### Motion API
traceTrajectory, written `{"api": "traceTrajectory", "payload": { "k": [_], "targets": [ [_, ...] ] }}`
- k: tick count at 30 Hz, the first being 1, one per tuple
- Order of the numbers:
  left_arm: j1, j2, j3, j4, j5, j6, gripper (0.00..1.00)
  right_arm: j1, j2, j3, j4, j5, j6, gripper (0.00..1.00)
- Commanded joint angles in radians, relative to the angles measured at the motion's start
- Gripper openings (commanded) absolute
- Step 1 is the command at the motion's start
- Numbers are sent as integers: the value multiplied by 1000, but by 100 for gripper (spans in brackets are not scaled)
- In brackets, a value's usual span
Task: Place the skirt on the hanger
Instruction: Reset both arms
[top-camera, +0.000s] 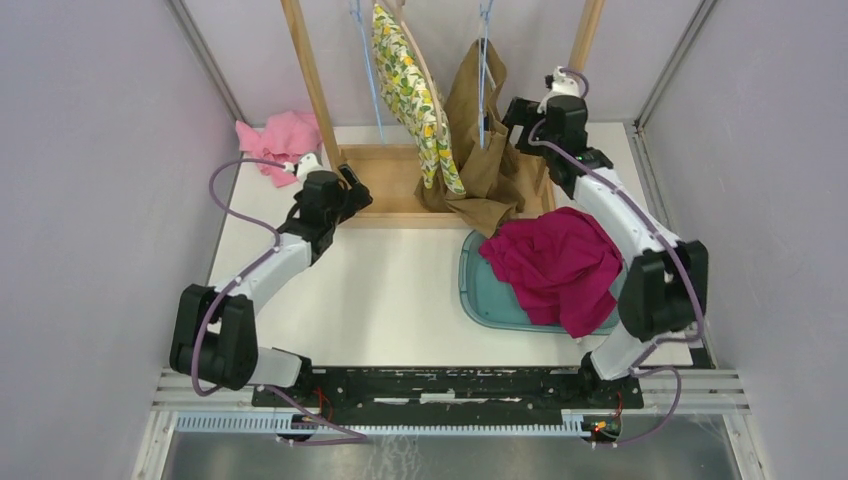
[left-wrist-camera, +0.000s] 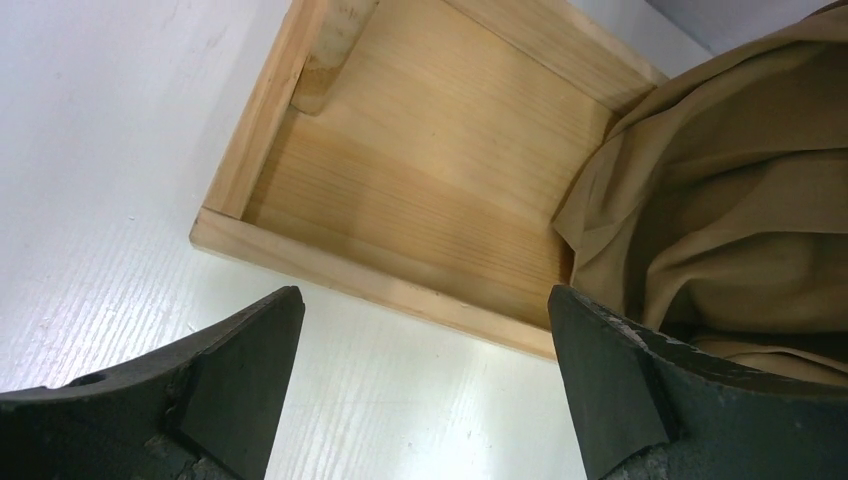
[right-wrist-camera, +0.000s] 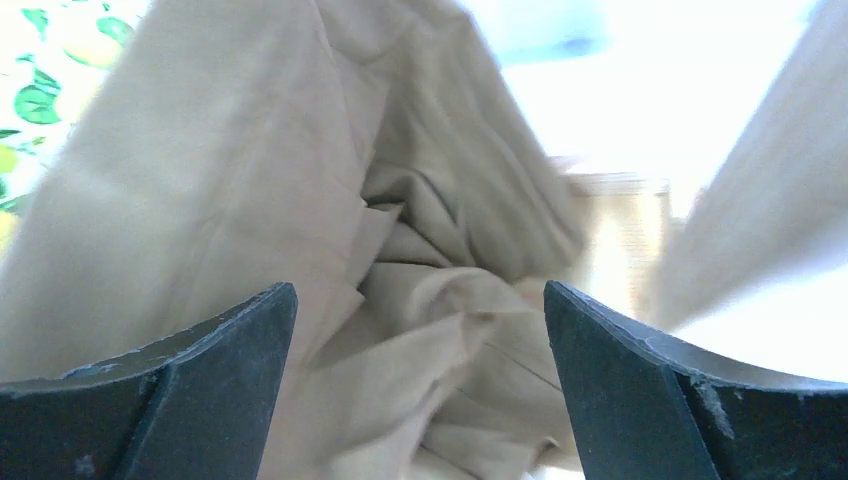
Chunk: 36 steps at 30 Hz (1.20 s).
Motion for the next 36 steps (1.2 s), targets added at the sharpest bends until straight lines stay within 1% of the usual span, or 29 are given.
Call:
{"api": "traceTrajectory", "payload": {
  "k": [1, 6, 8, 14, 16, 17, 20, 21, 23, 25, 26, 28, 31, 34, 36],
  "targets": [
    [2, -76, -22, -3, -28, 26, 99, -12, -187, -79, -135, 203, -139, 100],
    [3, -165, -61, -12, 3, 37, 99, -21, -447, -322, -113, 237, -170, 100],
    [3, -196, -73, -26, 4, 40, 99, -24, -540, -399, -164, 272, -169, 100],
    [-8, -321, -123, -49, -8, 36, 99, -25, -774, -597, -222, 246, -137, 100],
    [-12, -365, -143, -42, -31, 58, 99, -26, -855, -670, -201, 227, -157, 100],
    [-16, -384, -154, -37, -55, 75, 99, -27, -890, -711, -178, 247, -173, 100],
    [-29, -440, -218, 59, -146, 139, 99, -26, -970, -821, -73, 303, -221, 100],
    [-33, -439, -233, 90, -180, 167, 99, -26, -980, -859, -14, 300, -257, 100],
    [-39, -407, -250, 156, -254, 245, 99, -25, -974, -915, 97, 361, -292, 100],
    [-40, -363, -271, 229, -307, 304, 99, -26, -944, -954, 180, 445, -286, 100],
    [-38, -338, -284, 262, -346, 327, 99, -26, -925, -965, 209, 466, -287, 100],
    [-38, -291, -307, 311, -381, 347, 99, -25, -885, -1024, 337, 495, -300, 100],
    [-37, -213, -365, 454, -362, 442, 99, -26, -796, -1104, 525, 551, -319, 100],
    [-31, -146, -411, 590, -280, 556, 99, -26, -670, -1135, 663, 577, -338, 100],
    [-24, -114, -395, 614, -291, 589, 99, -27, -584, -1160, 767, 620, -349, 100]
  ]
}}
